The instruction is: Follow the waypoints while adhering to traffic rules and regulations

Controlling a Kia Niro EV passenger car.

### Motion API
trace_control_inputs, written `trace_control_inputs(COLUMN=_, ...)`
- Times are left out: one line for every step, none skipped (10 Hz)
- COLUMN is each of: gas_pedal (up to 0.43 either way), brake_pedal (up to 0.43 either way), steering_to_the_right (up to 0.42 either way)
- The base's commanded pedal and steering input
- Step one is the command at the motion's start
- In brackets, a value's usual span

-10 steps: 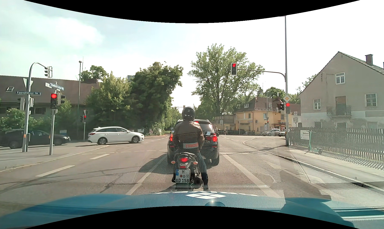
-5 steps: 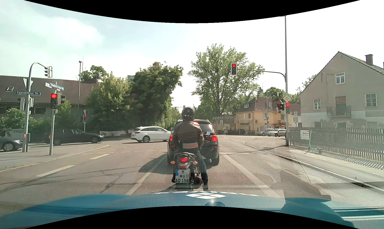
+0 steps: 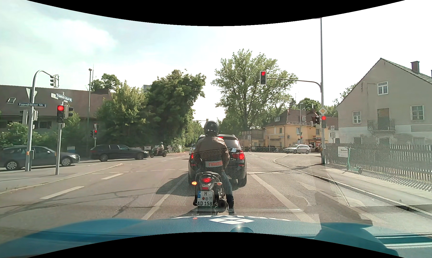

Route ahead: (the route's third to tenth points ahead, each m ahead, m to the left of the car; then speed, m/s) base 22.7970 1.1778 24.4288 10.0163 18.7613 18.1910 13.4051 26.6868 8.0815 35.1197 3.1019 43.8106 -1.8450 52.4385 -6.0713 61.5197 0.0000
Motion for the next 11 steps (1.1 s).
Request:
trace_control_inputs(gas_pedal=0.0, brake_pedal=0.311, steering_to_the_right=-0.011)
trace_control_inputs(gas_pedal=0.0, brake_pedal=0.317, steering_to_the_right=-0.011)
trace_control_inputs(gas_pedal=0.0, brake_pedal=0.317, steering_to_the_right=-0.011)
trace_control_inputs(gas_pedal=0.0, brake_pedal=0.317, steering_to_the_right=-0.011)
trace_control_inputs(gas_pedal=0.0, brake_pedal=0.317, steering_to_the_right=-0.011)
trace_control_inputs(gas_pedal=0.0, brake_pedal=0.317, steering_to_the_right=-0.011)
trace_control_inputs(gas_pedal=0.0, brake_pedal=0.317, steering_to_the_right=-0.011)
trace_control_inputs(gas_pedal=0.0, brake_pedal=0.317, steering_to_the_right=-0.011)
trace_control_inputs(gas_pedal=0.0, brake_pedal=0.317, steering_to_the_right=-0.011)
trace_control_inputs(gas_pedal=0.0, brake_pedal=0.317, steering_to_the_right=-0.011)
trace_control_inputs(gas_pedal=0.0, brake_pedal=0.317, steering_to_the_right=-0.011)
